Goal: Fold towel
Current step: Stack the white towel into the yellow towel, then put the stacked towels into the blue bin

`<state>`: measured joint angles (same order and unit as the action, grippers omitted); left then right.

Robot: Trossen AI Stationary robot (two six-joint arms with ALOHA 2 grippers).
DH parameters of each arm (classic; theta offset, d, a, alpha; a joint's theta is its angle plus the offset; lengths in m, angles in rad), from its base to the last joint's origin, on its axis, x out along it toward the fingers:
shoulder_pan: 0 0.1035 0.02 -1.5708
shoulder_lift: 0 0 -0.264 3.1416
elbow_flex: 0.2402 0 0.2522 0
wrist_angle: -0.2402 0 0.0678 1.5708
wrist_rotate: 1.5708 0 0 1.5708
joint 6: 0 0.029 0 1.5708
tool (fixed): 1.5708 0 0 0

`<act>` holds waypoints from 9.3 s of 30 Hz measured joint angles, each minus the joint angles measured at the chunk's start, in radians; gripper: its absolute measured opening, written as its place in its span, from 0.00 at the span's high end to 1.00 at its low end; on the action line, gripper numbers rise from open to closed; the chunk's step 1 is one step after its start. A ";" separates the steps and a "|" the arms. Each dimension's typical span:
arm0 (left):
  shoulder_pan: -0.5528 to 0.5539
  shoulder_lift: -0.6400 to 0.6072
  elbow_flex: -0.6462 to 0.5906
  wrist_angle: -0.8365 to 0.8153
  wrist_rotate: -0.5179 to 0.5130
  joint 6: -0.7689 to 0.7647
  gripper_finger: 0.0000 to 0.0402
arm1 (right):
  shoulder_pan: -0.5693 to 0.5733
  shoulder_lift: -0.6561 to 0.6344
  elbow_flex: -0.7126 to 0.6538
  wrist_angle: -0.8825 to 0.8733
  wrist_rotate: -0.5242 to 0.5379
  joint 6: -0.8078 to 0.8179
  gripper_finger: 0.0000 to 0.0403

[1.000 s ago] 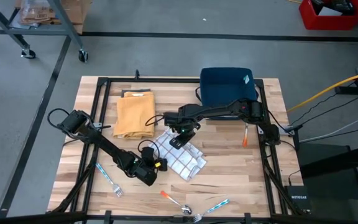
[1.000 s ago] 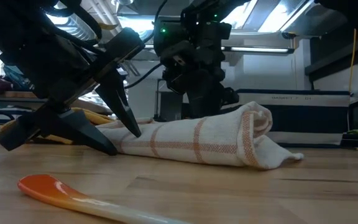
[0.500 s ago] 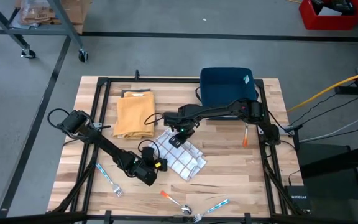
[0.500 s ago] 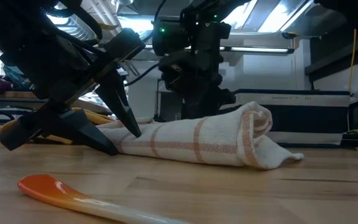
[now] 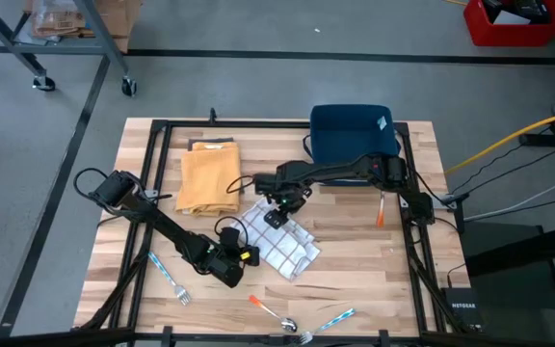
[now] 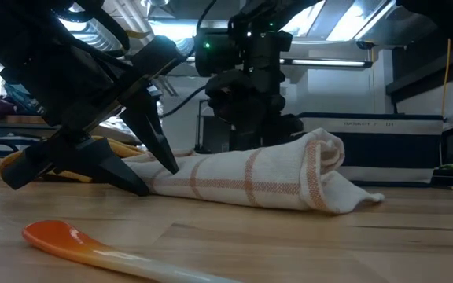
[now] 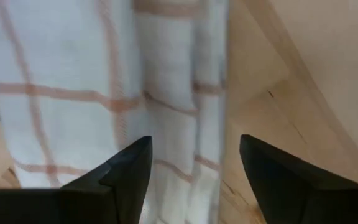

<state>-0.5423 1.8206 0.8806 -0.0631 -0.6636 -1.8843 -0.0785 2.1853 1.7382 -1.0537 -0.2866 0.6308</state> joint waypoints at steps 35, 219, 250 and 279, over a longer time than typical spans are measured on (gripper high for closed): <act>0.001 0.000 0.000 0.000 0.001 0.008 0.59 | 0.063 0.003 0.053 0.007 0.139 0.026 0.45; 0.472 -0.627 -0.175 -0.743 0.069 0.548 0.60 | -0.209 0.287 0.426 0.822 0.133 0.330 0.61; 0.212 -0.458 -0.443 0.240 0.129 0.504 0.60 | -0.147 0.306 0.424 0.351 -0.021 0.152 0.61; 0.363 -0.664 -0.443 -0.263 -0.150 0.418 0.60 | -0.070 0.178 0.424 0.253 0.050 0.074 0.61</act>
<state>-0.1795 1.1564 0.4373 -0.3266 -0.8136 -1.4658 -0.1483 2.3632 2.1624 -0.8010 -0.2369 0.7049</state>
